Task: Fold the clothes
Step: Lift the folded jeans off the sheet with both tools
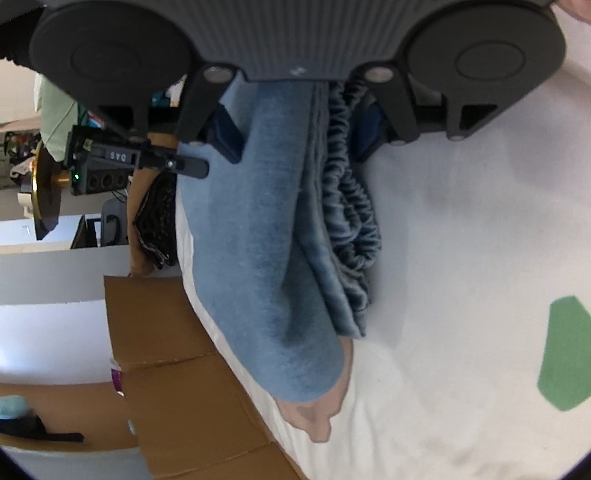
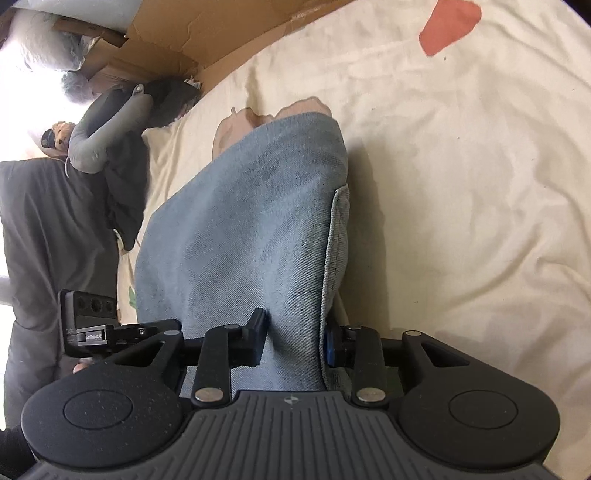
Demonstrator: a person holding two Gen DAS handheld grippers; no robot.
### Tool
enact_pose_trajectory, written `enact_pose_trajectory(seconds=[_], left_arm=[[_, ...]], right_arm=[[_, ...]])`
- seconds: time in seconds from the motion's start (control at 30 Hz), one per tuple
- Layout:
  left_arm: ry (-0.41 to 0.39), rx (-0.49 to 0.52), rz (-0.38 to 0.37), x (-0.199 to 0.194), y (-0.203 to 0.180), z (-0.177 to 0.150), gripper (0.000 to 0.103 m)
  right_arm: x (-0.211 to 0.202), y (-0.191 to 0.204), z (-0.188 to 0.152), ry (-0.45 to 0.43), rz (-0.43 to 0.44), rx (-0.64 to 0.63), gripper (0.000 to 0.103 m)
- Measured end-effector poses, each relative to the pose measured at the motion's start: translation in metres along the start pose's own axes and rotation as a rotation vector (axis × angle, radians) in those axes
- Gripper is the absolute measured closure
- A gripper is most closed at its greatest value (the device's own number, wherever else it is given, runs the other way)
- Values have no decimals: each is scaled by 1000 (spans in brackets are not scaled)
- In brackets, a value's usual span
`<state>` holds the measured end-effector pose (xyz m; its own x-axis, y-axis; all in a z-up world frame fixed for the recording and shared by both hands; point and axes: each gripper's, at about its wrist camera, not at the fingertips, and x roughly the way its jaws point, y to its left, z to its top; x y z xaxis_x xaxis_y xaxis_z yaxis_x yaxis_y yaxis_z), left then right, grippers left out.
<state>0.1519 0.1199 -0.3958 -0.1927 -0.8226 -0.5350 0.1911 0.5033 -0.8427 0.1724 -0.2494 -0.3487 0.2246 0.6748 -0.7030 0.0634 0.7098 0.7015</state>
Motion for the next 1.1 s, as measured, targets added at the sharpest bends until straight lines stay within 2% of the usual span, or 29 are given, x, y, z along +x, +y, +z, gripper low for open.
enact_pose_trajectory(seconds=[0.1,0.2,0.43,0.67,1.1], left_arm=[[5,-8,-24,3,3,0,33],[8,1,-32,6,0,1,36],[0,27,-45,0,-13,-2,48],[-21,66,-52,-13,-38,-2,51],[-25,59,-30,-29,-74,-7,52]], right_arm=[[7,-2,1,14,13,-4,67],[13,0,0,24,15,-27,64],[0,5,-7,-17,41,-42,77],[-15,19,-8,-32,53,-57,77],[-51,45,-9,-22,45,-109,77]])
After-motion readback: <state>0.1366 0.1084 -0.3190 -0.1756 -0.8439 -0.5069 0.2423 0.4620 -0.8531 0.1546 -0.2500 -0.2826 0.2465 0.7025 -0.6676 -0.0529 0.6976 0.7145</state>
